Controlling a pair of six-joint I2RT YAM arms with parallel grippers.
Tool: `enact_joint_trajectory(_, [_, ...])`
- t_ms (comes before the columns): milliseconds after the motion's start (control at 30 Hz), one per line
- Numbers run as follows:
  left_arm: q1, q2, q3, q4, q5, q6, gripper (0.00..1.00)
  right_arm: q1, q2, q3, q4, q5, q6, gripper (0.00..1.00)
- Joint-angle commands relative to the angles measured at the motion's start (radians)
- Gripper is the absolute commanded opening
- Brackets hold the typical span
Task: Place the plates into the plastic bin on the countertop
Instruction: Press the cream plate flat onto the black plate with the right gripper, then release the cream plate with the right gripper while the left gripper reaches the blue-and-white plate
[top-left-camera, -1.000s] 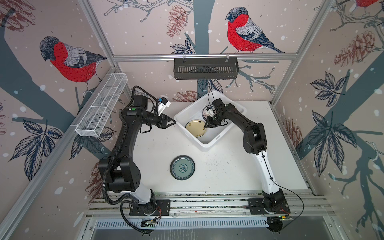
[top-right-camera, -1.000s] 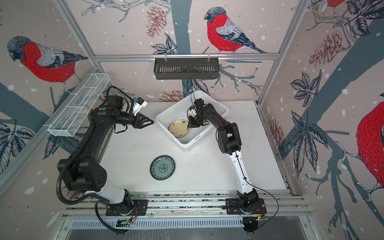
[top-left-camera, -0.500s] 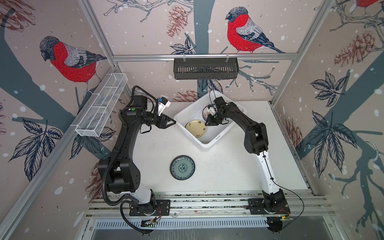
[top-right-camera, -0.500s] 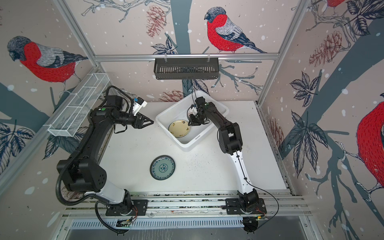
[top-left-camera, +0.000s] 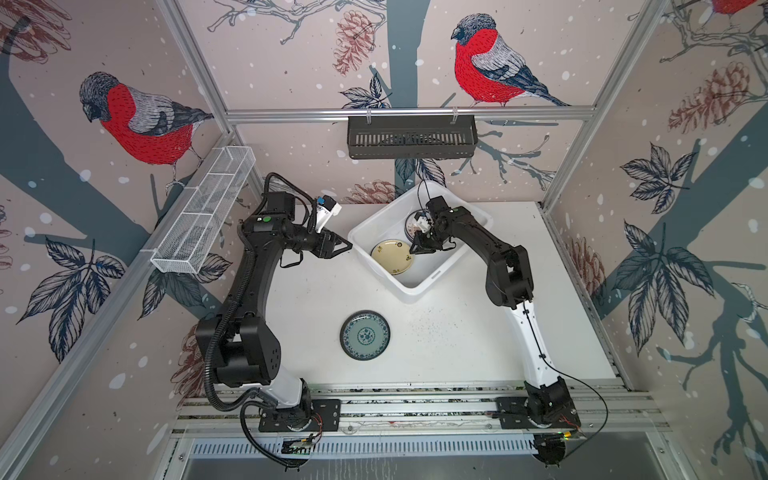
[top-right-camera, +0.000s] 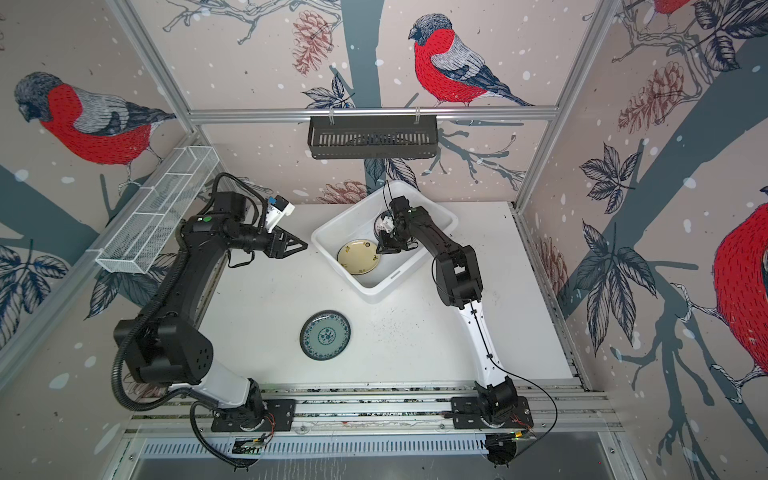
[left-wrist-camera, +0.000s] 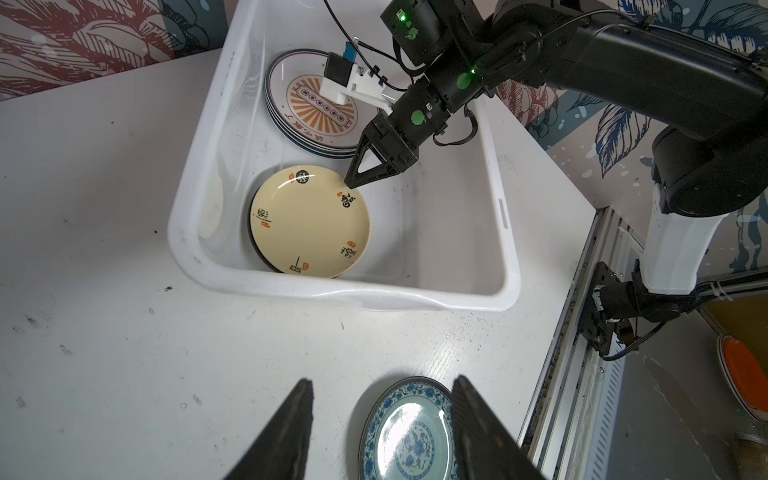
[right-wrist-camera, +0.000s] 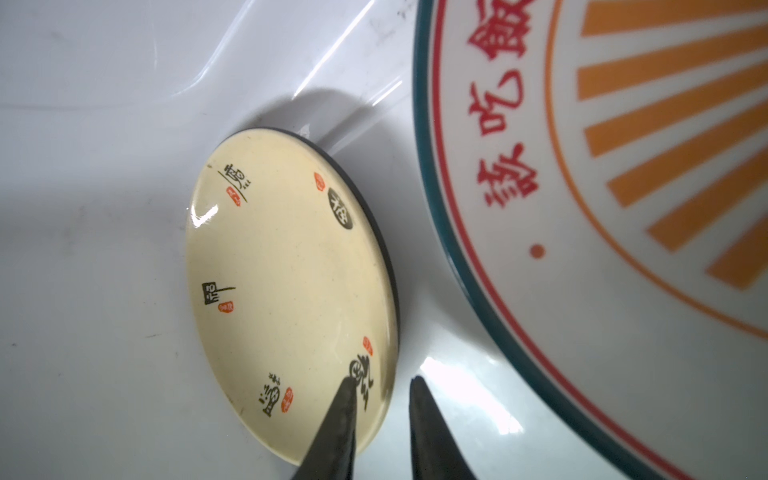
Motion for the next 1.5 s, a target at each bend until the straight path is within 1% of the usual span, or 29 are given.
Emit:
enact_joint_trajectory(0, [0.002, -0.004, -0.001, -0.022, 0.018, 0.027, 0.54, 0.006, 0.001, 0.009, 0.002, -0.024, -0.001, 0.25])
enact_joint_trajectory(200, [0.002, -0.002, -0.004, -0.022, 0.021, 0.028, 0.54, 0.022, 0.001, 0.014, -0.011, -0.033, -0.010, 0.24])
enact_joint_trajectory(533, [0.001, -0.008, -0.012, -0.028, 0.016, 0.035, 0.54, 0.026, -0.010, 0.014, -0.011, -0.002, -0.010, 0.25])
enact_joint_trajectory(733, [0.001, -0.012, -0.007, -0.055, -0.007, 0.064, 0.58, 0.013, -0.076, 0.012, 0.023, 0.061, 0.004, 0.26])
enact_joint_trajectory(800, [0.001, -0.015, -0.002, -0.077, -0.021, 0.083, 0.61, 0.006, -0.113, 0.007, 0.044, 0.076, 0.013, 0.26])
enact_joint_trajectory(867, [0.002, -0.024, -0.005, -0.104, -0.047, 0.105, 0.66, -0.001, -0.163, -0.015, 0.074, 0.087, 0.027, 0.26])
enact_joint_trajectory(967, [0.002, -0.034, -0.016, -0.144, -0.094, 0.141, 0.66, -0.005, -0.248, -0.055, 0.113, 0.100, 0.041, 0.26])
enact_joint_trajectory(1067, [0.001, -0.029, -0.024, -0.229, -0.141, 0.205, 0.67, -0.001, -0.368, -0.138, 0.166, 0.115, 0.053, 0.26])
enact_joint_trajectory(1167, [0.002, -0.030, -0.059, -0.312, -0.172, 0.268, 0.67, 0.005, -0.507, -0.271, 0.234, 0.127, 0.071, 0.26])
enact_joint_trajectory(1233, [0.002, -0.042, -0.111, -0.336, -0.194, 0.298, 0.68, 0.006, -0.612, -0.376, 0.287, 0.123, 0.092, 0.26])
enact_joint_trajectory(1400, [0.001, -0.082, -0.249, -0.323, -0.252, 0.334, 0.69, 0.016, -0.865, -0.650, 0.405, 0.123, 0.143, 0.26])
enact_joint_trajectory(1467, [0.002, -0.092, -0.288, -0.310, -0.269, 0.346, 0.69, 0.023, -0.951, -0.736, 0.422, 0.127, 0.152, 0.26])
